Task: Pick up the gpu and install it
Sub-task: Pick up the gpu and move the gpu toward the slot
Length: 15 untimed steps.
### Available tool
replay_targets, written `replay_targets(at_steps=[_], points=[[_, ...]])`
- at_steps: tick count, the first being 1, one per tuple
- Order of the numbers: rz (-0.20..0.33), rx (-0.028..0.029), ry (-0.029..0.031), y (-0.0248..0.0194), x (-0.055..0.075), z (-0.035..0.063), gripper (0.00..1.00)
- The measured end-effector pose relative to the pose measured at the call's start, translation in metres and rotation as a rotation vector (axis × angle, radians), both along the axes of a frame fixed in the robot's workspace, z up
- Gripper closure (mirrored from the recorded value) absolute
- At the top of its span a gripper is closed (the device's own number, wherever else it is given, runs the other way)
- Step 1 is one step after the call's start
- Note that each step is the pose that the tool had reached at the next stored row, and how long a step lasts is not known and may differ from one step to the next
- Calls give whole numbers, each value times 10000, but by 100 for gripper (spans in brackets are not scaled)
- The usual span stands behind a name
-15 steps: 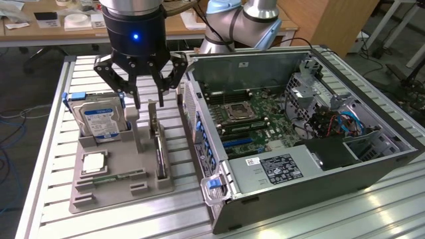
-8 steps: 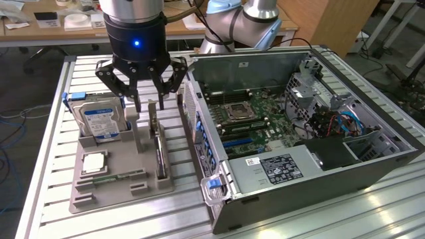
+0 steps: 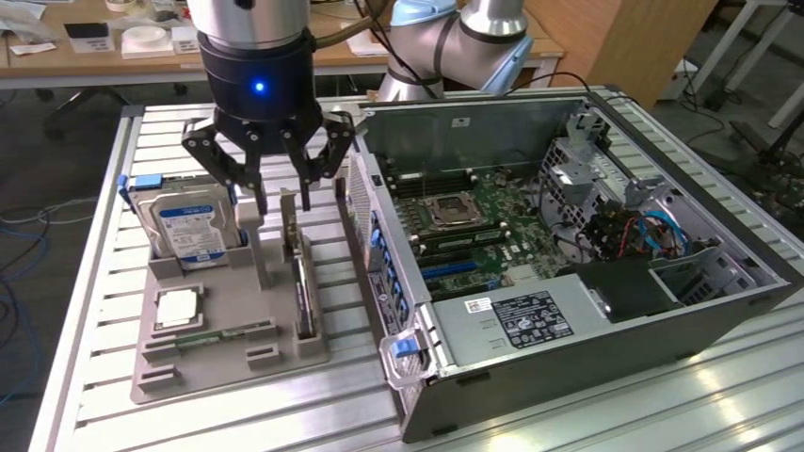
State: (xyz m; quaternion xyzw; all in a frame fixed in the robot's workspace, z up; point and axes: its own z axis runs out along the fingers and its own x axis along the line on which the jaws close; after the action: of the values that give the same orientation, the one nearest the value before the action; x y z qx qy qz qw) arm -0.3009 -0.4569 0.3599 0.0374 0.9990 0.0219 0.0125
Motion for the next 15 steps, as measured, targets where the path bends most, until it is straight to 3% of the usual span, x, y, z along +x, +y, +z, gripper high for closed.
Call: replay_targets(at_steps=[15], points=[[0, 2, -3, 0, 0, -49, 53]])
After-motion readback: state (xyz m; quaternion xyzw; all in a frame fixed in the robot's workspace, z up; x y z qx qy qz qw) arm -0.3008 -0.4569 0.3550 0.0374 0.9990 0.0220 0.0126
